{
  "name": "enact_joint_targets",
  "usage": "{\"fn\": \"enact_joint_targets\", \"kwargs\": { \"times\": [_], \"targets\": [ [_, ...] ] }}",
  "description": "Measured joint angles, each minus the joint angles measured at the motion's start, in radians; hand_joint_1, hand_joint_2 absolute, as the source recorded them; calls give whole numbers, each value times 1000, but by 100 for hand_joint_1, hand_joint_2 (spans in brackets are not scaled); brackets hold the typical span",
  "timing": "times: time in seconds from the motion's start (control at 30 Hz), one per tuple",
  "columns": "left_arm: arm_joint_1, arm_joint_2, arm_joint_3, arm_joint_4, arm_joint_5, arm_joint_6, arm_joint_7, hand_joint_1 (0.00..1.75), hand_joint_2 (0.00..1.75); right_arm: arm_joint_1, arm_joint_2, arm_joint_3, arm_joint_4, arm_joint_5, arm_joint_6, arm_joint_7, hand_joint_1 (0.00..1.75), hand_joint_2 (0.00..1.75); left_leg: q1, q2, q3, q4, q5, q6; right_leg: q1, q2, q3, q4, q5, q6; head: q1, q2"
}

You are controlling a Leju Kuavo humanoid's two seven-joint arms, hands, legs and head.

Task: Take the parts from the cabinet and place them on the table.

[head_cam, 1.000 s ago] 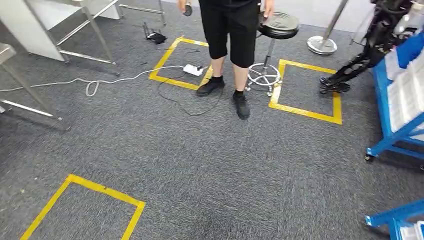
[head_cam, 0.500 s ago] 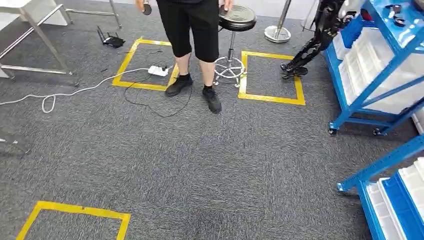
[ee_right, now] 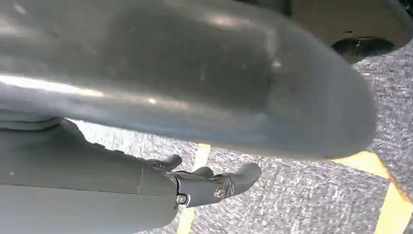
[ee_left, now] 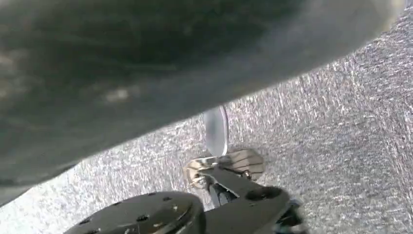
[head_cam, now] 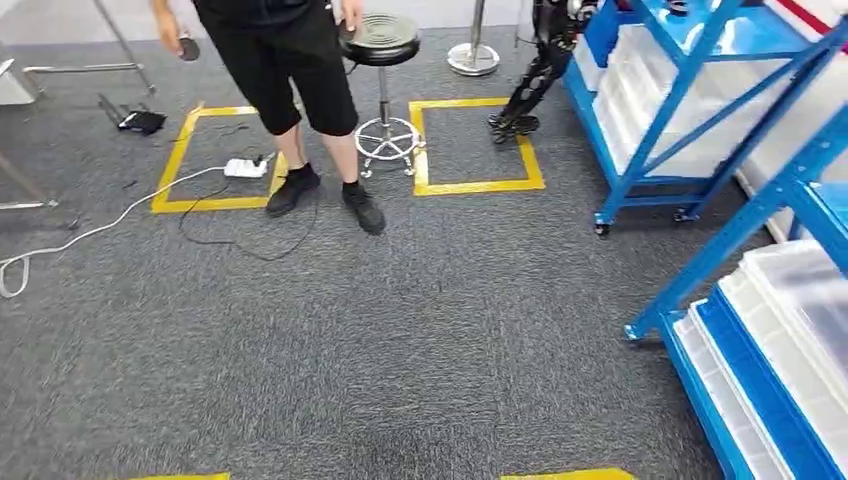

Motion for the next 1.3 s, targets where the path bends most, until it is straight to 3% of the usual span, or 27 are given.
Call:
{"fn": "enact_joint_targets", "kwargs": {
  "times": [0.03, 0.07, 0.17, 0.2, 0.23, 0.27, 0.33, 0.37, 0.4, 0.43, 0.5, 0.53, 0.57, 0.7, 0.73, 0.77, 0.8, 0.87, 0.9, 0.97, 1.03, 1.07, 1.1, 1.2, 1.23, 1.27, 1.3],
  "targets": [
    [2, 2, 0, 0, -1, 0, 7, 0, 0, 0, 0, 0, 0, 2, 1, -1, 0, 0, 9, -41, 26, -67, 27, -3, 1, 11, -3, 5, -3, 7, -1, 0],
    [2, 1, 0, 1, -4, 0, 19, 0, 0, -4, 0, 0, 0, 4, 1, -1, 0, 0, 8, -71, 34, -92, 12, -4, 11, 21, -12, 18, -8, 14, -2, 0],
    [-2, 3, 0, 0, -14, 0, 58, 0, 0, 2, 0, 0, 0, 6, 3, -2, 0, 0, -9, -41, 29, -84, 15, 20, 2, 51, -23, 0, 6, 37, 0, 0],
    [-2, 3, 0, 0, -14, 0, 63, 0, 0, 4, 0, 0, 0, 6, 3, -2, 0, 0, -5, -27, 31, -92, 21, 31, 1, 59, -34, 0, 7, 44, -2, 0],
    [-3, 3, 0, 0, -14, 0, 65, 0, 0, 6, -1, 0, 0, 6, 3, -2, 0, 0, -3, -17, 32, -96, 26, 39, -1, 21, -39, 18, 1, 43, 1, 0],
    [-3, 4, 0, 0, -15, 0, 70, 0, 0, 4, 0, 0, 0, 8, 3, -2, 0, 0, -4, -7, 30, -97, 27, 49, 5, -33, -65, 67, -27, 38, 10, 0],
    [-1, 4, 0, 0, -19, 0, 95, 0, 0, -4, -1, 0, 0, 11, 4, -2, 0, 0, -10, 25, 28, -97, 26, 54, 5, -64, -146, 225, -95, 28, 12, 0],
    [-1, 4, 0, 0, -19, 0, 106, 0, 0, -4, 0, 0, 0, 12, 4, -2, 0, 0, -11, 39, 27, -97, 25, 54, 5, -69, -177, 289, -114, 29, 11, 0],
    [-1, 4, 0, 0, -20, 0, 114, 0, 0, -3, 0, 0, 0, 12, 5, -2, 0, 0, -13, 53, 27, -97, 25, 54, 5, -72, -188, 311, -115, 34, 12, 0],
    [-1, 4, 0, 0, -22, 0, 120, 0, 0, -1, -1, -1, 0, 12, 5, -1, 0, 0, -13, 64, 28, -97, 25, 54, 5, -74, -173, 286, -103, 41, 11, 0],
    [-2, 4, 0, 0, -26, -2, 127, 0, 0, 1, -3, -2, 0, 12, 5, -1, 0, 0, -13, 86, 30, -97, 23, 51, 6, -92, -87, 130, -50, 55, 12, 0],
    [-2, 4, 0, 0, -31, -3, 130, 0, 0, -1, -6, -3, 0, 12, 5, -1, 0, 0, -13, 96, 32, -97, 22, 48, 9, -125, -32, 39, -29, 55, 13, 0],
    [-1, 4, 0, 0, -31, -3, 131, 0, 0, -6, -6, -3, 0, 12, 5, -1, 0, 0, -25, 105, 33, -95, 15, 39, 18, -164, -17, 9, -24, 46, 11, 0],
    [-8, 3, 0, 0, -32, -3, 135, 0, 0, -3, -8, -5, 0, 12, 6, -1, 0, 0, -17, 142, 57, -112, 15, 11, 27, -116, -27, 1, -7, 15, 9, 0],
    [-8, 3, -1, 0, -32, -3, 135, 0, 0, -2, -9, -5, 0, 12, 6, -1, 0, 0, -9, 125, 58, -103, 7, 5, 0, -104, -5, -10, 0, 4, 5, 0],
    [-8, 4, 0, 0, -32, -3, 135, 0, 0, -2, -9, -5, 0, 12, 6, -1, 0, 0, -8, 75, 48, -70, -22, 5, 6, -94, -4, -13, 0, 2, -2, 0],
    [-6, 4, 0, 0, -32, -2, 135, 0, 0, -3, -8, -5, 0, 13, 6, -1, 0, 0, -8, 46, 20, -2, -64, 7, 5, -86, -4, -12, 3, -7, -5, 0],
    [-4, 4, 0, 0, -33, 4, 135, 0, 0, -4, -6, -6, 0, 17, 9, -1, 0, 0, -10, 22, -51, 144, -128, 5, 11, -61, -3, -11, 2, -8, -4, 0],
    [-3, 4, 0, 0, -33, 5, 135, 0, 0, -3, -6, -6, 0, 18, 9, -1, 0, 0, -10, 19, -76, 187, -132, 4, 13, -45, -2, -11, 2, -9, -4, 0],
    [-2, 4, 0, 0, -33, 6, 135, 0, 0, -1, -7, -6, 0, 18, 9, -1, 0, 0, -9, 17, -60, 131, -74, 5, 13, -16, 2, -9, 1, -8, -4, 0],
    [-2, 5, 0, 0, -33, 11, 131, 0, 0, -1, -6, -7, 0, 21, 10, -1, 0, 0, -3, -8, 9, -31, 20, 7, 12, 13, 6, -6, 0, -7, -5, 0],
    [-1, 6, 0, 0, -33, 17, 127, 0, 0, -1, -6, -7, 0, 21, 10, -1, 0, 0, 2, -61, 31, -84, 29, 8, 12, 25, 2, -5, -2, -3, -4, 0],
    [-2, 5, 0, 0, -33, 19, 124, 0, 0, -4, -7, -8, 0, 22, 10, -1, 0, 0, 0, -65, 32, -99, 25, 10, 22, 35, -4, 3, -5, 4, -1, 0],
    [-6, 5, 0, 0, -34, 21, 122, 0, 0, 3, -6, -11, 0, 24, 10, -1, 0, 0, -18, -32, 33, -99, 30, 33, 7, 61, -20, -12, 7, 26, -4, 0],
    [-6, 5, -1, -1, -35, 21, 122, 0, 0, 4, -6, -14, 0, 24, 10, -1, 0, 0, -8, -19, 37, -114, 38, 46, 10, 46, -24, -4, 5, 30, -2, 0],
    [-6, 5, -1, -1, -35, 21, 120, 0, 0, 5, -6, -14, 0, 24, 10, -1, 0, 0, -13, -10, 40, -117, 41, 50, 15, -21, -38, 21, -8, 29, 0, 0],
    [-6, 5, 0, -1, -35, 24, 120, 0, 0, 2, -6, -14, 0, 24, 10, -1, 0, 0, -14, 3, 39, -117, 40, 52, 16, -55, -67, 72, -34, 24, 4, 0]
  ]
}}
